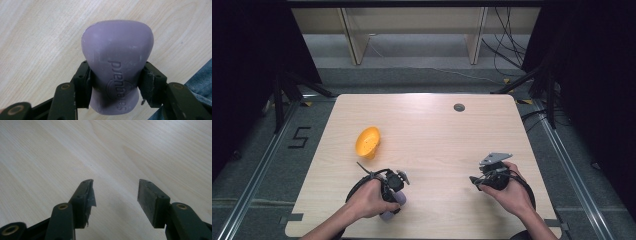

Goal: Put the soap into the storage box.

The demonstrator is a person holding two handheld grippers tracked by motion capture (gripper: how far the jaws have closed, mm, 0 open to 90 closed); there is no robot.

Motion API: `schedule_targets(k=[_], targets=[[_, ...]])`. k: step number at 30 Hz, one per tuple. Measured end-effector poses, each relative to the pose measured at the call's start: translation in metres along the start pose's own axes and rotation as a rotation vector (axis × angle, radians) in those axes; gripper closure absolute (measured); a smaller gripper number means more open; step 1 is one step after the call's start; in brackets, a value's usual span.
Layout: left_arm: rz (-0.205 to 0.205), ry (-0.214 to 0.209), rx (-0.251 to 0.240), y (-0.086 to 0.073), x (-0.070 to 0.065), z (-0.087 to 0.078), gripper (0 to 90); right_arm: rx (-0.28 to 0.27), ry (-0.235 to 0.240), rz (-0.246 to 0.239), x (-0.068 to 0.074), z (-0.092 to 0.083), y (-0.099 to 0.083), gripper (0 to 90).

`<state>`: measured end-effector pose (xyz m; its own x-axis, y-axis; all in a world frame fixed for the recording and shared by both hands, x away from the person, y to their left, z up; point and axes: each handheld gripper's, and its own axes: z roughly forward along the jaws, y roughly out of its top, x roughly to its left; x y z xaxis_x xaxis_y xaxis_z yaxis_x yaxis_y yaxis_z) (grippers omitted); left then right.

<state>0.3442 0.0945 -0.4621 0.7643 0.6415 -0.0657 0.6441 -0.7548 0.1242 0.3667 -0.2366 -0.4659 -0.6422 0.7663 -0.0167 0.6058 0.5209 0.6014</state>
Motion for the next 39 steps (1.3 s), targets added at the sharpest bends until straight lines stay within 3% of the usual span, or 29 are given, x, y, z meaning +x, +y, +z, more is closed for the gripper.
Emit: schedule_targets(k=[8,10,11,12,16,19,21,23,35,36,39], targets=[[-0.034,0.006,-0.026,-0.004,0.006,-0.005,48.6,-0.004,-0.003,0.005,0.0,0.0,0.0,46.5],[-0.078,-0.01,-0.029,-0.006,0.005,-0.006,48.6,-0.002,-0.002,0.003,0.0,0.0,0.0,46.5],[-0.044,-0.001,-0.035,-0.006,0.008,-0.006,48.6,-0.003,-0.002,0.003,0.0,0.0,0.0,46.6],[-0.081,-0.008,-0.05,-0.007,0.007,-0.007,48.6,-0.003,-0.002,0.003,0.0,0.0,0.0,46.5],[-0.065,-0.001,-0.07,-0.009,0.01,-0.008,48.7,-0.002,-0.002,0.003,0.0,0.0,0.001,46.5],[-0.098,-0.014,-0.082,-0.011,0.011,-0.011,48.6,-0.002,-0.003,0.002,0.0,0.0,0.001,46.6],[-0.087,-0.01,-0.106,-0.013,0.014,-0.013,48.6,-0.002,-0.002,0.0,0.0,0.0,0.001,46.5],[-0.114,-0.011,-0.129,-0.015,0.015,-0.015,48.6,-0.004,-0.002,-0.003,0.0,0.001,0.001,46.5],[-0.163,0.007,-0.207,-0.021,0.025,-0.022,48.6,-0.001,0.0,0.009,0.001,0.0,0.001,46.5],[-0.186,0.01,-0.223,-0.021,0.024,-0.022,48.6,-0.013,-0.005,-0.022,-0.001,0.001,0.001,46.5],[-0.194,0.018,-0.243,-0.021,0.025,-0.023,48.6,-0.017,-0.009,-0.022,-0.001,0.001,0.001,46.5]])
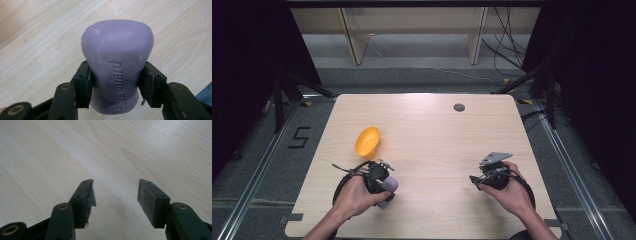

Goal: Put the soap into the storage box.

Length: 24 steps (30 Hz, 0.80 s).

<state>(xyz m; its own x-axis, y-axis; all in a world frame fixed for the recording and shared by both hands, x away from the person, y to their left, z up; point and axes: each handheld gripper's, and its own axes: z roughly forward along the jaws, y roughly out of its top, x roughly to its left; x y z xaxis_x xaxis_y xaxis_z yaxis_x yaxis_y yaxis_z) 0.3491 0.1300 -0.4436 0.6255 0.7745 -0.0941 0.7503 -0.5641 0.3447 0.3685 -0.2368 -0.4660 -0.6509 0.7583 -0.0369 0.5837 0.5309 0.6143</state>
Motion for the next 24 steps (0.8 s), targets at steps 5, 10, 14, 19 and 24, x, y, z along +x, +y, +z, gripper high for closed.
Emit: schedule_targets(k=[5,10,14,19,24], targets=[[-0.005,0.01,-0.01,0.002,0.004,-0.004,48.6,-0.004,0.002,0.002,0.0,0.0,0.0,46.5],[-0.027,0.02,-0.036,0.002,0.009,-0.007,48.6,-0.003,0.0,0.021,0.001,-0.002,0.001,46.5],[-0.042,0.017,-0.049,0.004,0.013,-0.01,48.6,-0.005,0.0,0.007,0.0,-0.002,0.0,46.5],[-0.058,0.034,-0.054,0.005,0.016,-0.013,48.6,-0.008,-0.002,0.009,0.0,-0.002,0.0,46.5],[-0.075,0.038,-0.067,0.007,0.021,-0.015,48.6,-0.008,-0.002,0.009,0.0,-0.002,0.0,46.5]])
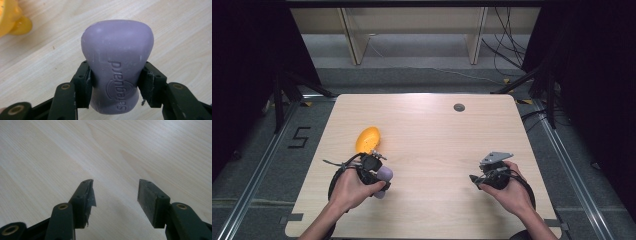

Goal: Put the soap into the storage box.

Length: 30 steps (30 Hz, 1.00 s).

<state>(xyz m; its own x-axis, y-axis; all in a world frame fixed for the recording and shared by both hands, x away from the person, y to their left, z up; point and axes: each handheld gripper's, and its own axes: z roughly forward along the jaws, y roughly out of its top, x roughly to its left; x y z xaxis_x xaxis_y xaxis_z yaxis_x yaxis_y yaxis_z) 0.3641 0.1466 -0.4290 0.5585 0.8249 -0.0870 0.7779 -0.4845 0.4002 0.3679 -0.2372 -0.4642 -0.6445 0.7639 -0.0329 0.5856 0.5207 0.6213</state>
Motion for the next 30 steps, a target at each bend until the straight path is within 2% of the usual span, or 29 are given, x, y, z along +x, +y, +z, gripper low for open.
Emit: schedule_targets(k=[4,7,11,12,15,16,18,20,22,23,24,25,26,29,30], targets=[[-0.006,0.008,-0.007,0.002,0.003,-0.002,48.6,0.001,0.001,0.0,0.0,0.0,0.0,46.5],[-0.031,0.018,-0.017,0.004,0.007,-0.004,48.6,0.001,0.001,-0.001,0.0,0.0,0.0,46.5],[-0.033,0.022,-0.017,0.007,0.012,-0.006,48.6,0.002,0.003,-0.003,0.0,0.0,0.0,46.5],[-0.057,0.019,-0.025,0.007,0.012,-0.005,48.7,0.002,0.003,-0.002,0.0,0.0,0.0,46.5],[-0.059,0.024,-0.025,0.009,0.014,-0.006,48.6,0.002,0.003,-0.003,0.0,0.0,0.0,46.5],[-0.046,0.029,-0.028,0.01,0.016,-0.006,48.6,0.0,0.002,-0.002,0.0,0.0,0.0,46.5],[-0.075,0.034,-0.031,0.011,0.017,-0.007,48.6,-0.003,0.002,-0.005,0.0,0.001,0.0,46.5],[-0.062,0.036,-0.035,0.012,0.02,-0.007,48.6,-0.002,0.003,-0.006,0.0,0.001,0.0,46.5],[-0.1,0.038,-0.041,0.012,0.02,-0.008,48.6,-0.002,0.002,-0.005,0.0,0.001,0.0,46.5],[-0.078,0.046,-0.038,0.014,0.023,-0.01,48.6,-0.002,0.002,-0.005,0.0,0.001,0.0,46.5],[-0.105,0.04,-0.049,0.014,0.022,-0.01,48.6,-0.002,0.002,-0.005,0.0,0.001,0.0,46.5],[-0.105,0.04,-0.049,0.014,0.022,-0.01,48.6,-0.002,0.002,-0.005,0.0,0.001,0.0,46.5],[-0.085,0.044,-0.049,0.015,0.025,-0.011,48.6,-0.002,0.003,-0.005,0.0,0.001,0.0,46.5],[-0.092,0.049,-0.053,0.018,0.027,-0.014,48.6,0.001,0.005,-0.003,0.0,0.0,0.0,46.5],[-0.114,0.045,-0.065,0.019,0.028,-0.015,48.6,0.001,0.005,-0.007,0.0,0.001,0.0,46.5]])
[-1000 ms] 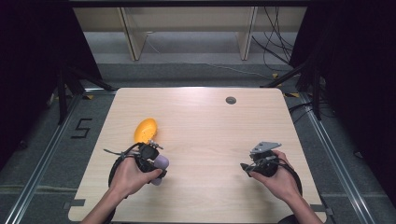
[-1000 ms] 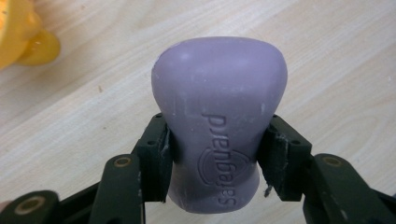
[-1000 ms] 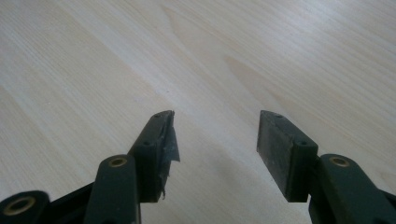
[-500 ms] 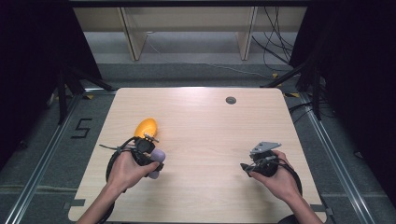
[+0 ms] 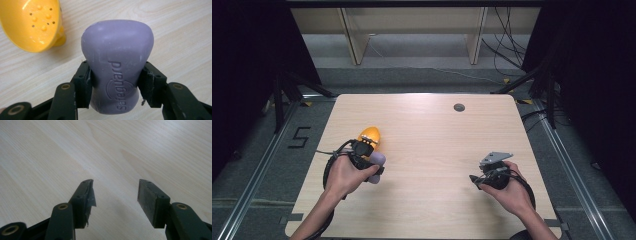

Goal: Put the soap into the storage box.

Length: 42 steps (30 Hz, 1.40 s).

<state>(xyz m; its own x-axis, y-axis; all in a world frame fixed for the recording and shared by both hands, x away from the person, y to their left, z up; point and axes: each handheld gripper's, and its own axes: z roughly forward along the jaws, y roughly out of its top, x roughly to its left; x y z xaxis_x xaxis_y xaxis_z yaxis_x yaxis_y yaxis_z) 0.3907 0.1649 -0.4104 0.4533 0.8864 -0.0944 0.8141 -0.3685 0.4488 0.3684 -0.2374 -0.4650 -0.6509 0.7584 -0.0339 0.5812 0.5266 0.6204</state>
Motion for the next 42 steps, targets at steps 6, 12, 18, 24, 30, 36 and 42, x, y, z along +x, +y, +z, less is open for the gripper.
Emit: schedule_targets(k=[6,12,18,24,30,36,42], targets=[[-0.016,0.017,-0.004,0.007,0.004,-0.003,48.6,-0.002,-0.003,0.005,0.0,0.0,0.0,46.5],[-0.041,0.023,-0.009,0.011,0.006,-0.005,48.6,-0.022,0.002,0.031,0.002,0.002,0.0,46.5],[-0.064,0.027,-0.024,0.016,0.01,-0.007,48.6,0.004,-0.001,0.022,0.001,-0.001,0.001,46.5],[-0.084,0.041,-0.031,0.021,0.016,-0.007,48.6,-0.014,0.002,0.03,0.002,0.001,0.0,46.5],[-0.1,0.044,-0.027,0.027,0.023,-0.005,48.6,-0.021,-0.013,0.012,0.001,0.002,-0.001,46.5],[-0.093,0.053,-0.026,0.031,0.031,-0.003,48.7,-0.014,-0.001,0.033,0.002,0.001,0.0,46.5],[-0.104,0.069,-0.026,0.037,0.037,-0.003,48.6,-0.02,-0.013,0.013,0.001,0.002,-0.001,46.5]])
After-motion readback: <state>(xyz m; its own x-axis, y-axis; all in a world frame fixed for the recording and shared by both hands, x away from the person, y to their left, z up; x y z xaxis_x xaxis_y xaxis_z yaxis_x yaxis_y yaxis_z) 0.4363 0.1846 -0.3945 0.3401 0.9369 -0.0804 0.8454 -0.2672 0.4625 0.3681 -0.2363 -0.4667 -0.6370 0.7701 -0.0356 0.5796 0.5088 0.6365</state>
